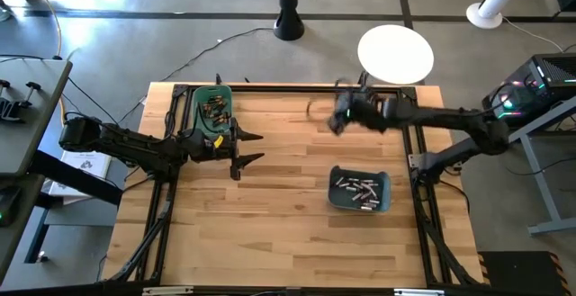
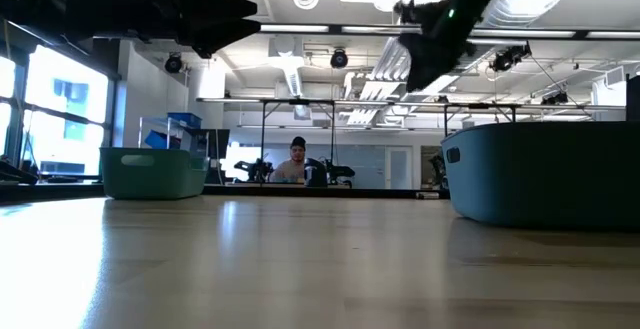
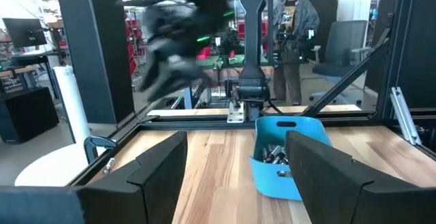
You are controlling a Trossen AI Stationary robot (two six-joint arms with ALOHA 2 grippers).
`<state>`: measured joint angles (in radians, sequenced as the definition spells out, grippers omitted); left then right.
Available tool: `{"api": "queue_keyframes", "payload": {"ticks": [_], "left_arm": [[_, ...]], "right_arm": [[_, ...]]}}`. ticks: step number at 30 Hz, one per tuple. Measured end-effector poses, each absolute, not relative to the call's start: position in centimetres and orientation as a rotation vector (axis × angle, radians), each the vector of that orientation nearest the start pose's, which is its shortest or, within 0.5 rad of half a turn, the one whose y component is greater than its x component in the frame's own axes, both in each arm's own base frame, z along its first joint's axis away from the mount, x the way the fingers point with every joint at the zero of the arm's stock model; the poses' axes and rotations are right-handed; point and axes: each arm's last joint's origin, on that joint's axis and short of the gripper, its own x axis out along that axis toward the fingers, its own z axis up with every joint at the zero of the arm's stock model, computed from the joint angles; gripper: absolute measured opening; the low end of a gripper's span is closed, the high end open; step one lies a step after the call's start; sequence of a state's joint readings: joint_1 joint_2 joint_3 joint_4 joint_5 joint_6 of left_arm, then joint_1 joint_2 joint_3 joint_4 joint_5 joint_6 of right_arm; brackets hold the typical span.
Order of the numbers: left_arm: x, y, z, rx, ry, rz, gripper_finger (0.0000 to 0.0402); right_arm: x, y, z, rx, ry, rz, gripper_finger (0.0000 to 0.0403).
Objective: Sort batteries
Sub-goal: Put the silver battery into the blue bin
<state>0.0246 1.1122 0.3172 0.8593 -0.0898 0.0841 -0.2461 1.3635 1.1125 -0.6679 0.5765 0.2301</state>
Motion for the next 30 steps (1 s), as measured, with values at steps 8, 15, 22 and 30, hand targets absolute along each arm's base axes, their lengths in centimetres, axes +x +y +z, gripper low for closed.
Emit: {"api": "queue_keyframes", "payload": {"ticks": [8, 15, 22, 30], "left_arm": [[21.4, 0.8, 21.4, 0.087, -0.06, 0.117, 0.0238], [21.4, 0.8, 21.4, 0.097, -0.063, 0.12, 0.0238], [21.4, 0.8, 21.4, 0.099, -0.062, 0.122, 0.0238], [21.4, 0.8, 21.3, 0.098, -0.055, 0.122, 0.0238]], "right_arm": [[23.5, -19.3, 22.5, 0.431, 0.834, -1.005, 0.0169], [23.3, -24.5, 16.7, 0.56, 0.868, -1.164, 0.0119], [24.0, -26.0, 14.2, 0.54, 0.823, -1.248, 0.0028], [24.1, -25.5, 12.5, 0.582, 0.907, -1.221, 0.001]]}}
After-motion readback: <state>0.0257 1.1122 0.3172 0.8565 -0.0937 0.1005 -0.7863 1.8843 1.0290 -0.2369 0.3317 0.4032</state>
